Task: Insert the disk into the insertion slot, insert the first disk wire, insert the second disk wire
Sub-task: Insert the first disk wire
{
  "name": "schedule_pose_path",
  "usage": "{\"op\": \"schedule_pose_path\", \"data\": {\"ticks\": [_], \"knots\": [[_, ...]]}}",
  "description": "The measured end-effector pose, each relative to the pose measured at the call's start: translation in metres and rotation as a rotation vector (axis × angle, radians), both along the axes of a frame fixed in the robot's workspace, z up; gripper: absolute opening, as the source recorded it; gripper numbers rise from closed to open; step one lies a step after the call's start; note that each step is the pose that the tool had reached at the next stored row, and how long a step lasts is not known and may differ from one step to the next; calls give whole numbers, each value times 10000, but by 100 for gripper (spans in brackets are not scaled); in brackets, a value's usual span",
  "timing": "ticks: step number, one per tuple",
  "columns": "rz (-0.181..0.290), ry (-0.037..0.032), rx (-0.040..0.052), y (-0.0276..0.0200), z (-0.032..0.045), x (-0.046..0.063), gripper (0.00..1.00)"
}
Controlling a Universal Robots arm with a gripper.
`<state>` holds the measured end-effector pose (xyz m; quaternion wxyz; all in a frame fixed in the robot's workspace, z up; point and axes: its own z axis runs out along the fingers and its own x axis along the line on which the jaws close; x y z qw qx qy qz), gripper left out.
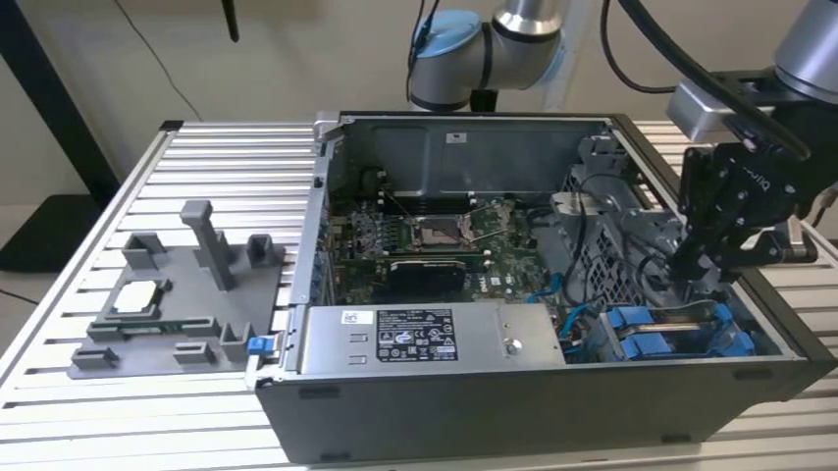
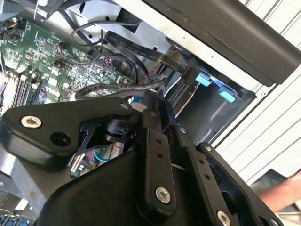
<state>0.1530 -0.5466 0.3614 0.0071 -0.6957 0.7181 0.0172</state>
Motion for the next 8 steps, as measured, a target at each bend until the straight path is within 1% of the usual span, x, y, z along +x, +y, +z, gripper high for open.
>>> {"op": "schedule_pose_path", "data": {"ticks": [8], "knots": [[0,66,-1,-25,-52,61,0]]}}
